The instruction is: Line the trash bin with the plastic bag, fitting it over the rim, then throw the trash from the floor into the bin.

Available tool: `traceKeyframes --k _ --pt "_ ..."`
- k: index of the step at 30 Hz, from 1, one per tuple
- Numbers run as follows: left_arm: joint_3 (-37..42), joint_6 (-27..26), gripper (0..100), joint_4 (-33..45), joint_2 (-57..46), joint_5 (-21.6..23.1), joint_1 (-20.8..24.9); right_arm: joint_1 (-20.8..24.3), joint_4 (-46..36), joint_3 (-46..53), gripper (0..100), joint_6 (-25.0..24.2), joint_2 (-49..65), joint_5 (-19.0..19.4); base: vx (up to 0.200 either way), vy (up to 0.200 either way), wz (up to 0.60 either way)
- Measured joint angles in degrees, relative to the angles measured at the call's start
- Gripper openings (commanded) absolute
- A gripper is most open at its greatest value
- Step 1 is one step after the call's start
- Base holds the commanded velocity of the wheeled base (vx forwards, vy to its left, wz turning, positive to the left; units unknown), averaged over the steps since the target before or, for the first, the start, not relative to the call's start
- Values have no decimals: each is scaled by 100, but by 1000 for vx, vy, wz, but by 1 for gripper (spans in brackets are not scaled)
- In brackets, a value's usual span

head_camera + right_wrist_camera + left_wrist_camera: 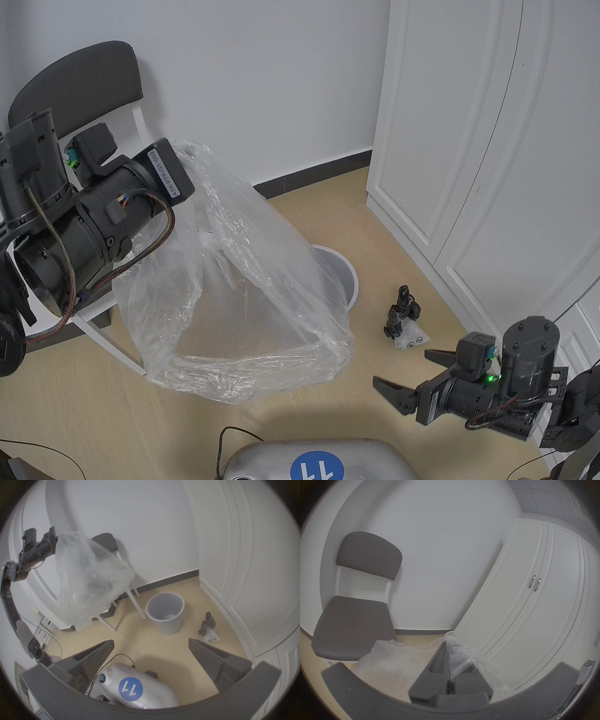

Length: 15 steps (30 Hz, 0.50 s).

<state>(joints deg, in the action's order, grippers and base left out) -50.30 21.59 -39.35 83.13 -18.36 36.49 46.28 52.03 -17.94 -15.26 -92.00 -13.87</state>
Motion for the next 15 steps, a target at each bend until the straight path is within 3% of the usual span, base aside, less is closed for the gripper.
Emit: traceKeyframes --k 8,15 --pt "2 -2 0 -200 -6 -169 278 566 145 168 100 -417 -299 -5 0 0 0" --pt "-11 -11 0 -250 -9 -499 678 811 1591 293 100 -603 -1047 -29 0 0 0"
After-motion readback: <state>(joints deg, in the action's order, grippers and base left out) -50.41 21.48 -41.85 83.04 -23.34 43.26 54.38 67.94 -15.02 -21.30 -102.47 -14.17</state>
